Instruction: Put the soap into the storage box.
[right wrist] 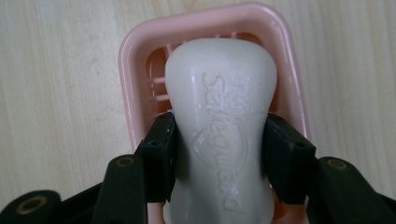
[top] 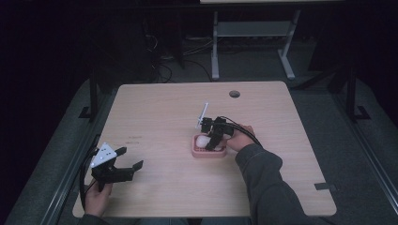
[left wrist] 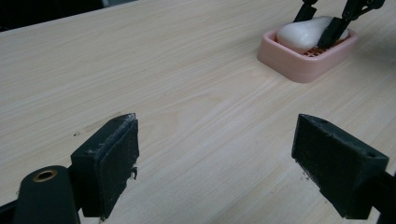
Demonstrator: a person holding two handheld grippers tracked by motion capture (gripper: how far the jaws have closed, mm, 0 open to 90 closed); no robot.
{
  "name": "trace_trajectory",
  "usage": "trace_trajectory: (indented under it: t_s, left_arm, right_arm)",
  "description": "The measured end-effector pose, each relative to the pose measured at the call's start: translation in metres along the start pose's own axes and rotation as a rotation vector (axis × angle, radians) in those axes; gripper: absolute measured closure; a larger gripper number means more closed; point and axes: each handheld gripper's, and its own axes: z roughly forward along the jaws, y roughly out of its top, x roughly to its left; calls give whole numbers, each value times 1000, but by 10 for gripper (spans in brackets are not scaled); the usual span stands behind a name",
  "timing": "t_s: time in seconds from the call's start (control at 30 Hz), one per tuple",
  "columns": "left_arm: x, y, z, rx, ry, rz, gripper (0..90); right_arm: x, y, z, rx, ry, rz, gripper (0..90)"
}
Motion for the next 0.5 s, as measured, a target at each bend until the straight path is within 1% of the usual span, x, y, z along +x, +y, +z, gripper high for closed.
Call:
trace_trajectory:
  t_s: [0.23,0.27,0.3,0.4,0.43,0.5]
  left_arm:
    - [0,0,0,-1,0,-1,145]
    - [0,0,0,-1,0,-1,145]
    - [0,0,0,0,0,-2,145]
    - [0,0,0,1,1,-1,146]
    - [0,0,0,2,0,3,145]
    - [0,0,0,3,1,3,145]
  right_arm:
    - [0,0,0,-4,-6,6,473]
    - [0,0,0,-8,-8,6,457]
    - [-1,0,-1,-18,-8,17,430]
    - [-1,-1,-2,-25,-7,22,414]
    - [-1,-2,-4,-28,-3,34,408]
    - [-1,-3,-5,-36,-2,34,405]
